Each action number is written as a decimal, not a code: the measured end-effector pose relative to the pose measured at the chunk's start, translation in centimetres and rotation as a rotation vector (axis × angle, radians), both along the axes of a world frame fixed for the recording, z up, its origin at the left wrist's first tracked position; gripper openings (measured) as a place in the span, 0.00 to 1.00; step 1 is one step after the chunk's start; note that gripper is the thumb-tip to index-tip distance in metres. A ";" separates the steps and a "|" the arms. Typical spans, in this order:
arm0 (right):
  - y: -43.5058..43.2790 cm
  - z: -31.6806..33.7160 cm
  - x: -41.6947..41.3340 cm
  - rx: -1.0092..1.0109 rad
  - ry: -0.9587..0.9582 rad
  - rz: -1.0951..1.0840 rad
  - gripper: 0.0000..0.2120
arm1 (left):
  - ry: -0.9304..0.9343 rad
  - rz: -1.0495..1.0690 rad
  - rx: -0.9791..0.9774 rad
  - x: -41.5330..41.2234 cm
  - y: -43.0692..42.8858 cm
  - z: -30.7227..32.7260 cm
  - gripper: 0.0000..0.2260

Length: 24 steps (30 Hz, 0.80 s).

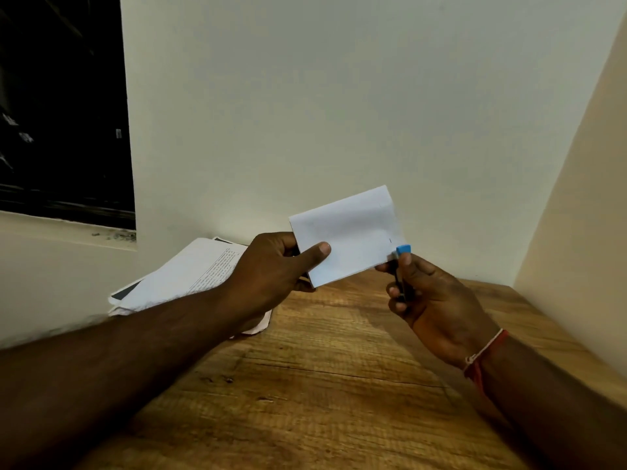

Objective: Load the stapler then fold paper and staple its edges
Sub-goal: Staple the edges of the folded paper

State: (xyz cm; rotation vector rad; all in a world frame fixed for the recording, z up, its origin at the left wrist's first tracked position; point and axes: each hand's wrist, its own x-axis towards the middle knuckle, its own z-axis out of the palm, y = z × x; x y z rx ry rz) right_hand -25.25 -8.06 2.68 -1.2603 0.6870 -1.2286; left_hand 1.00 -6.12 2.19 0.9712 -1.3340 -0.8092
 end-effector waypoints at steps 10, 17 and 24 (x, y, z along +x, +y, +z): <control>-0.8 -0.1 -0.8 -0.001 0.004 0.018 0.09 | -0.023 0.014 -0.018 0.0 -0.2 -0.2 0.10; -0.6 -0.2 -1.0 0.003 0.002 0.053 0.08 | -0.057 0.049 -0.040 0.2 -0.2 -0.2 0.11; -0.8 -0.3 -1.1 -0.015 0.016 0.119 0.17 | -0.063 0.069 -0.046 0.1 0.0 0.0 0.12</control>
